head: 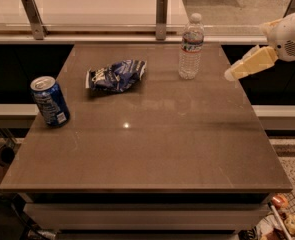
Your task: Move water bottle near pepsi can
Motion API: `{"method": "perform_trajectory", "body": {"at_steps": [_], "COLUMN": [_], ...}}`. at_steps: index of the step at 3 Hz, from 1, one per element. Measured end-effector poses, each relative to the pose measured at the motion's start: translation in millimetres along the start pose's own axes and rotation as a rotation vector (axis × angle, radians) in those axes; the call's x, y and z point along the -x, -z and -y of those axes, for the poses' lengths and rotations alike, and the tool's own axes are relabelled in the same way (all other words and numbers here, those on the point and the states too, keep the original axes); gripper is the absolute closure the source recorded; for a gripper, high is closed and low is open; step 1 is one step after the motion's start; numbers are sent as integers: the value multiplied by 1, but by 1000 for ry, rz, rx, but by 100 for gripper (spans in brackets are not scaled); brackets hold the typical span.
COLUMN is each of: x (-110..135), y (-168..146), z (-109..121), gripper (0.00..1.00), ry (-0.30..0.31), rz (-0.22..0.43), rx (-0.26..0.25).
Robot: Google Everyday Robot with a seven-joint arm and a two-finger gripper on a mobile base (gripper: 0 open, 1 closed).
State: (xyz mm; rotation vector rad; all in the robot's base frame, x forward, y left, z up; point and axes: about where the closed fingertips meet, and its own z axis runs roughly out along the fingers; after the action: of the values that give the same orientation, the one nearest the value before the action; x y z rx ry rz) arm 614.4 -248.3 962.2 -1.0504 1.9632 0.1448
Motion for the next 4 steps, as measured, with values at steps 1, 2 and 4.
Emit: {"method": "perform_trajectory", "body": {"at_steps": [1, 2, 4], "x": [6, 11, 37], "y": [-32, -60, -91], "z": [14, 22, 36], "gripper": [0, 0, 0], "ry": [-48, -89, -111], "rz": [113, 216, 341], "rx": [14, 33, 50]}}
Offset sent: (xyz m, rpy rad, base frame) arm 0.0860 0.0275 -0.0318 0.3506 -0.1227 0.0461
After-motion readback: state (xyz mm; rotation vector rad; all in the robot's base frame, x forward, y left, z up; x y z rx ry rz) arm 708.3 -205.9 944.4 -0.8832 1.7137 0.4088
